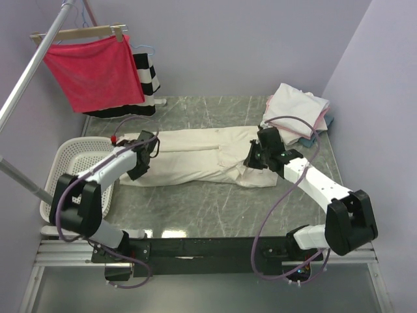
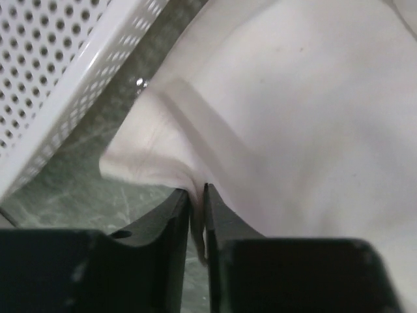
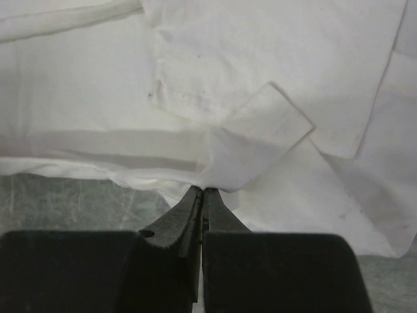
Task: Fold and stack the t-shirts
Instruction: Fold the tshirt
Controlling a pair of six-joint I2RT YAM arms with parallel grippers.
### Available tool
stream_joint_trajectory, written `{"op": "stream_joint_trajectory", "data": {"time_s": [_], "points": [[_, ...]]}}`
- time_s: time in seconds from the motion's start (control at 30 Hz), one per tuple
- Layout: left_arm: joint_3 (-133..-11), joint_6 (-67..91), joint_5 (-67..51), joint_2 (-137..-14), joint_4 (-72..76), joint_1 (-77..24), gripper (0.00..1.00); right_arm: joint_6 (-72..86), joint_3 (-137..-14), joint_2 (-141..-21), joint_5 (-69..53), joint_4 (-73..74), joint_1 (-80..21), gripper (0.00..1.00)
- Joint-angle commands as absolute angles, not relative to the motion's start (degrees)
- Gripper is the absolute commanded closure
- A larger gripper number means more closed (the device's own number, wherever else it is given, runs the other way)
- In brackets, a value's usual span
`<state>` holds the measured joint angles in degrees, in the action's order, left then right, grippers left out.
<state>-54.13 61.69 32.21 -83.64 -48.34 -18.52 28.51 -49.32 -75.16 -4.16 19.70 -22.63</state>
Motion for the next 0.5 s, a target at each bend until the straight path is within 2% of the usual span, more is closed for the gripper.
{"op": "stream_joint_trajectory", "data": {"time_s": [0.0, 0.37, 0.47], "points": [[-61.3, 52.8, 37.0, -89.1, -49.0, -17.8, 0.76, 25.8, -53.7, -78.0, -2.4, 20.6, -20.9, 1.0], [-69.9, 45.8, 38.9, -102.1, -44.4, -13.4, 0.76, 21.3, -66.8, -91.6, -5.8, 22.6, -20.7, 1.0], [-70.9, 44.8, 40.3, -104.1, -43.5, -13.0, 0.74, 20.9, -69.8, -94.8, -6.0, 23.6, -20.7, 1.0]]}}
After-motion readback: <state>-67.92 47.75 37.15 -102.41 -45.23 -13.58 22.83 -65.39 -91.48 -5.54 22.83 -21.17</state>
